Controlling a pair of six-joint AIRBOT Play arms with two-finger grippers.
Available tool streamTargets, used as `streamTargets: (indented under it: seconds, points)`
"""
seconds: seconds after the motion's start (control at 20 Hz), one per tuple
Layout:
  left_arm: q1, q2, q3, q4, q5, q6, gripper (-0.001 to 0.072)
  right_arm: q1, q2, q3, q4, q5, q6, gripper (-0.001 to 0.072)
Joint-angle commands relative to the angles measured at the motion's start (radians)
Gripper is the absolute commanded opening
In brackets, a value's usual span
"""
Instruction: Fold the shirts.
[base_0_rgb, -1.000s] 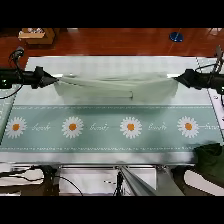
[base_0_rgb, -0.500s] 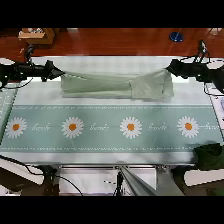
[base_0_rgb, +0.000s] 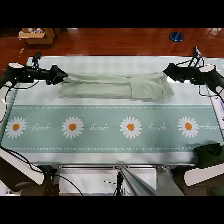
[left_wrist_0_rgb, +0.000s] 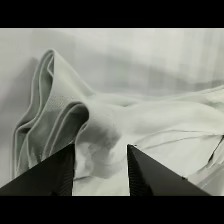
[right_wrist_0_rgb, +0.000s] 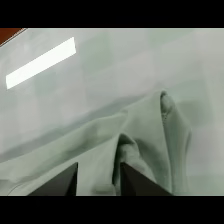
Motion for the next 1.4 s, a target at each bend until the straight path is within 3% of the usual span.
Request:
streamTargets:
  seconds: [0.0, 0.1, 0.2, 0.3, 0.5, 0.75, 0.9, 1.05, 1.1, 1.15, 1.2, 1.25, 1.35]
  points:
    - [0.035, 0.0, 0.042, 0.0, -0.032, -0.02, 0.0399, -0.034, 0.051, 0.002, -0.018, 0.093, 0.013, 0.0364]
    - [0.078, 0.018, 0.088, 0.0, -0.075, -0.044, 0.0386, -0.086, 0.115, 0.002, -0.172, 0.15, 0.043, 0.0368]
    - [0.108, 0.04, 0.12, 0.001, -0.132, -0.043, 0.0385, -0.143, 0.143, 0.002, -0.324, 0.222, 0.121, 0.0499]
    - [0.113, 0.053, 0.129, 0.007, -0.19, -0.043, 0.0384, -0.191, 0.122, 0.001, -0.36, 0.339, 0.124, 0.0566]
    - [0.093, 0.052, 0.129, 0.03, -0.273, -0.043, 0.0383, -0.223, 0.029, 0.001, -0.298, 0.45, 0.116, 0.0583]
    - [0.074, 0.051, 0.129, 0.029, -0.271, -0.043, 0.0383, -0.195, -0.058, 0.001, -0.113, 0.402, 0.052, 0.0583]
    - [0.067, 0.051, 0.129, 0.029, -0.271, -0.043, 0.0383, -0.138, -0.109, 0.001, 0.011, 0.393, -0.039, 0.0583]
    - [0.063, 0.051, 0.129, 0.029, -0.272, -0.043, 0.0383, -0.063, -0.127, 0.001, 0.036, 0.342, -0.056, 0.0579]
    - [0.06, 0.051, 0.129, 0.029, -0.272, -0.043, 0.0383, -0.044, -0.127, 0.002, 0.036, 0.327, -0.056, 0.0542]
    - [0.056, 0.051, 0.129, 0.029, -0.272, -0.043, 0.0382, -0.031, -0.127, 0.003, 0.037, 0.314, -0.058, 0.0402]
    - [0.053, 0.052, 0.129, 0.029, -0.273, -0.043, 0.0382, -0.026, -0.125, 0.019, 0.037, 0.321, -0.076, 0.0206]
    - [0.05, 0.053, 0.13, 0.029, -0.275, -0.043, 0.0356, -0.026, -0.122, 0.044, 0.039, 0.35, -0.086, 0.0092]
    - [0.043, 0.056, 0.131, 0.021, -0.276, -0.047, 0.0327, -0.035, -0.079, 0.094, 0.032, 0.41, -0.101, 0.0029]
